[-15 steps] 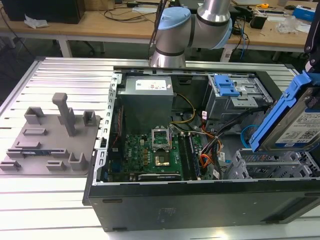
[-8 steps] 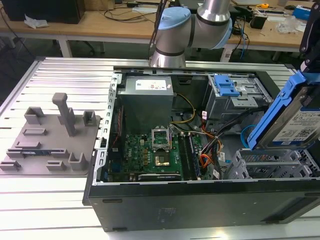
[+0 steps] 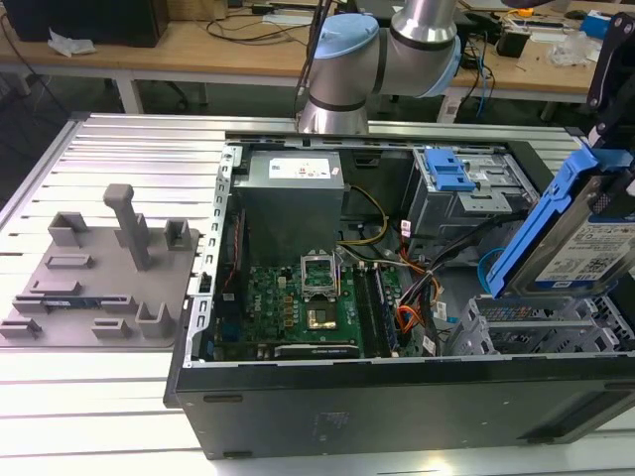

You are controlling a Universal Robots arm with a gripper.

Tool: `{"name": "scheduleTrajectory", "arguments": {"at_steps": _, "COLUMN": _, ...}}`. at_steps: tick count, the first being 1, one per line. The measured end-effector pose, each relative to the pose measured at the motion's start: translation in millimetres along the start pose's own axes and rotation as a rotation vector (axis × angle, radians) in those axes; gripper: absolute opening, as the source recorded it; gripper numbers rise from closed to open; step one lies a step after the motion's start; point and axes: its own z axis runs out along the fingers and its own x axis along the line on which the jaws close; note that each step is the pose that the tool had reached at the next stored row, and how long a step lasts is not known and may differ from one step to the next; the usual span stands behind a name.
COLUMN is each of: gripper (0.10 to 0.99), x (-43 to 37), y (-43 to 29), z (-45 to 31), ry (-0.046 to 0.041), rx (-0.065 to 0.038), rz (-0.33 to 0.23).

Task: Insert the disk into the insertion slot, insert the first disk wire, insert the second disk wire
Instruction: 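Insert the disk into the insertion slot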

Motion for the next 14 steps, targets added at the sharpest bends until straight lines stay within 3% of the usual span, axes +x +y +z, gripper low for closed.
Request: {"name": "scheduleTrajectory", "arguments": {"at_steps": 14, "gripper": 0.365, "x": 0.4, "y": -1.3, "z": 8.0, "ry": -0.0001, "rx": -0.001, "rz": -0.002}}
